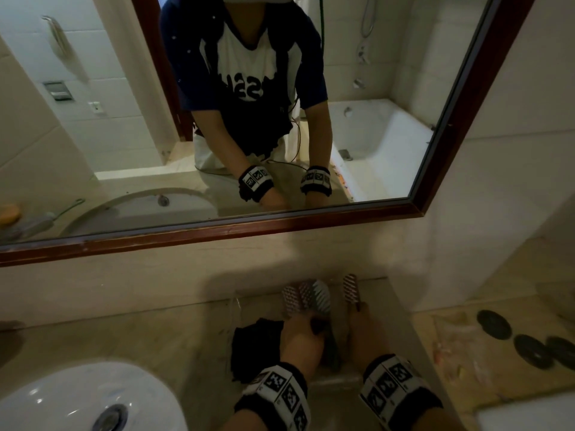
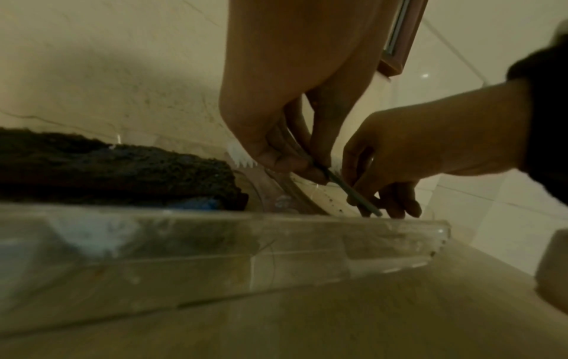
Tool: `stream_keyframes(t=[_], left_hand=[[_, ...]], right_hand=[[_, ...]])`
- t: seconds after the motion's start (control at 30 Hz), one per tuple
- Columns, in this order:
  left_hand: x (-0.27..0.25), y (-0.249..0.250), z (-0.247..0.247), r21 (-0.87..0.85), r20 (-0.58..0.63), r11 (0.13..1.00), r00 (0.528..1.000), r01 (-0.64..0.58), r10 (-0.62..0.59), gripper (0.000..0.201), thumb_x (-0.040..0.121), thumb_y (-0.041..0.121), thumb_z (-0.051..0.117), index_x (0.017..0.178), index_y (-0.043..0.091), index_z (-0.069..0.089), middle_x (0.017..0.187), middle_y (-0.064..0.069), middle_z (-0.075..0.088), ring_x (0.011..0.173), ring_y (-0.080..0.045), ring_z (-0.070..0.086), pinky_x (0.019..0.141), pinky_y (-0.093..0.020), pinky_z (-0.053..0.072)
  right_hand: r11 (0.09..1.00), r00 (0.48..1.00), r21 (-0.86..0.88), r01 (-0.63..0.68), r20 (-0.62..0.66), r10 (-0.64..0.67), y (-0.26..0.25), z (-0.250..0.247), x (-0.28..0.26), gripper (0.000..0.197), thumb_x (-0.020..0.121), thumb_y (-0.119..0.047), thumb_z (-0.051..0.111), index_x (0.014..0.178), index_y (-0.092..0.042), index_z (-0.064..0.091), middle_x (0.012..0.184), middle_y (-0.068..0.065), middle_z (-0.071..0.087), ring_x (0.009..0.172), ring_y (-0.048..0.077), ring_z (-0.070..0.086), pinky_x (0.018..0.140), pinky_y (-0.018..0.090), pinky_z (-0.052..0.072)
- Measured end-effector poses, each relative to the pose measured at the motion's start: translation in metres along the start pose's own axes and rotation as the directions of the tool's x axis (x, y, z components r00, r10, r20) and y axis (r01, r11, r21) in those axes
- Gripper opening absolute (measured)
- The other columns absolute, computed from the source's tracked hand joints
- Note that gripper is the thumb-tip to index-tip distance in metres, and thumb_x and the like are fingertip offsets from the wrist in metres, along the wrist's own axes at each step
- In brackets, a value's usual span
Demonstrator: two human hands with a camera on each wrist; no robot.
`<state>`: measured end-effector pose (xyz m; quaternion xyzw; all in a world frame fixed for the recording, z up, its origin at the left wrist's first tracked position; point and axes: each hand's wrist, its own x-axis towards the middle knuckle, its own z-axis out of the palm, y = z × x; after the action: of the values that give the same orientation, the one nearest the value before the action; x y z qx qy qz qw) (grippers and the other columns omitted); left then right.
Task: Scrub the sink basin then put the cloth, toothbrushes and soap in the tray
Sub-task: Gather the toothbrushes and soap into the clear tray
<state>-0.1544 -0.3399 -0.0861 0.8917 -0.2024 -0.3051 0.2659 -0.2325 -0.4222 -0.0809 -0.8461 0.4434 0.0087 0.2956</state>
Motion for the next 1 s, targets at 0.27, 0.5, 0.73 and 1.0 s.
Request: stream_keyframes(t=[0.27,0.5,0.73,1.0], left_hand=[[0.006,0.008,0.006,0.083,-0.006,0.995,0.999,0.052,-0.051,0.028,0.095,0.014,0.047,0.117,0.009,0.063,0.124,-0.013,0.063,0.112,-0.028,0.061,0.092,-0.032,0.050],[0.002,0.013,0.005,0.265,-0.021,0.964,1.000,0.021,-0.015,0.029,0.099,0.018,0.042,0.122,0.012,0.058,0.131,-0.010,0.058,0.120,-0.026,0.057,0.097,-0.034,0.047],[0.005,0.006,0.011,0.377,-0.044,0.912,0.981,-0.161,0.191,0.036,0.099,0.017,0.040,0.133,0.017,0.052,0.143,-0.007,0.044,0.121,-0.029,0.053,0.096,-0.036,0.047],[0.007,0.006,0.013,0.433,0.023,0.874,0.972,-0.221,0.234,0.034,0.099,0.021,0.042,0.130,0.023,0.057,0.146,-0.007,0.040,0.122,-0.030,0.052,0.101,-0.038,0.042]], right_hand=[[0.980,0.996,-0.176,0.089,0.004,-0.089,0.001,0.000,-0.005,0.073,0.090,0.004,0.043,0.149,-0.015,0.005,0.131,0.015,0.036,0.094,0.031,0.059,0.069,0.028,0.040],[0.986,0.993,-0.143,0.083,0.095,-0.070,-0.003,0.002,-0.006,0.039,0.098,-0.011,0.036,0.137,-0.008,0.032,0.133,0.015,0.045,0.107,0.029,0.056,0.079,0.031,0.042],[0.965,0.981,-0.240,0.105,0.183,-0.061,-0.013,-0.003,-0.011,0.048,0.097,-0.018,0.044,0.141,-0.011,0.026,0.139,0.014,0.034,0.111,0.027,0.056,0.093,0.029,0.045],[0.989,0.990,-0.134,0.062,0.133,-0.044,-0.012,-0.005,-0.010,0.045,0.099,-0.018,0.039,0.140,-0.009,0.024,0.136,0.014,0.037,0.086,0.020,0.059,0.076,0.027,0.045]])
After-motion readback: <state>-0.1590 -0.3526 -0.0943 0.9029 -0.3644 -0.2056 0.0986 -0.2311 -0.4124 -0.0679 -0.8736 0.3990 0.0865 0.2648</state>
